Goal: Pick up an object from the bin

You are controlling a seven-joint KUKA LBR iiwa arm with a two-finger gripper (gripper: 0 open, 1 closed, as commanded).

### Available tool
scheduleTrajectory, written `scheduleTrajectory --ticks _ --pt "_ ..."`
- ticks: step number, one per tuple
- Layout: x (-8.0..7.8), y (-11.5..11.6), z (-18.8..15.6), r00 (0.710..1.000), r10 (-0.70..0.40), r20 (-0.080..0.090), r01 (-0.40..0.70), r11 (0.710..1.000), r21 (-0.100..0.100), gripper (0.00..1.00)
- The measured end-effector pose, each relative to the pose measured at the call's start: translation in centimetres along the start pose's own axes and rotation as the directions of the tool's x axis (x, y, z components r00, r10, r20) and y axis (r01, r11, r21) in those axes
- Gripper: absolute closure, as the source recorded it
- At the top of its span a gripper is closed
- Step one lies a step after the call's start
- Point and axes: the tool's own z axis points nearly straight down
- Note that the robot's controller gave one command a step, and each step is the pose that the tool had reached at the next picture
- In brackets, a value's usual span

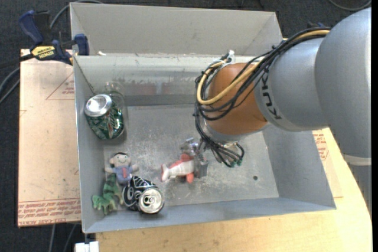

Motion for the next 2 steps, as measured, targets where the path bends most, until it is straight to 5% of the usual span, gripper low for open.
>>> scheduleTrajectory --ticks 1,2 --pt "0.0 0.0 0.0 1.000 -0.001 0.000 0.001 1.000 0.000 1.00" --pt "0.9 -1.0 -10.9 1.000 0.012 -0.004 -0.012 1.000 -0.001 1.00"
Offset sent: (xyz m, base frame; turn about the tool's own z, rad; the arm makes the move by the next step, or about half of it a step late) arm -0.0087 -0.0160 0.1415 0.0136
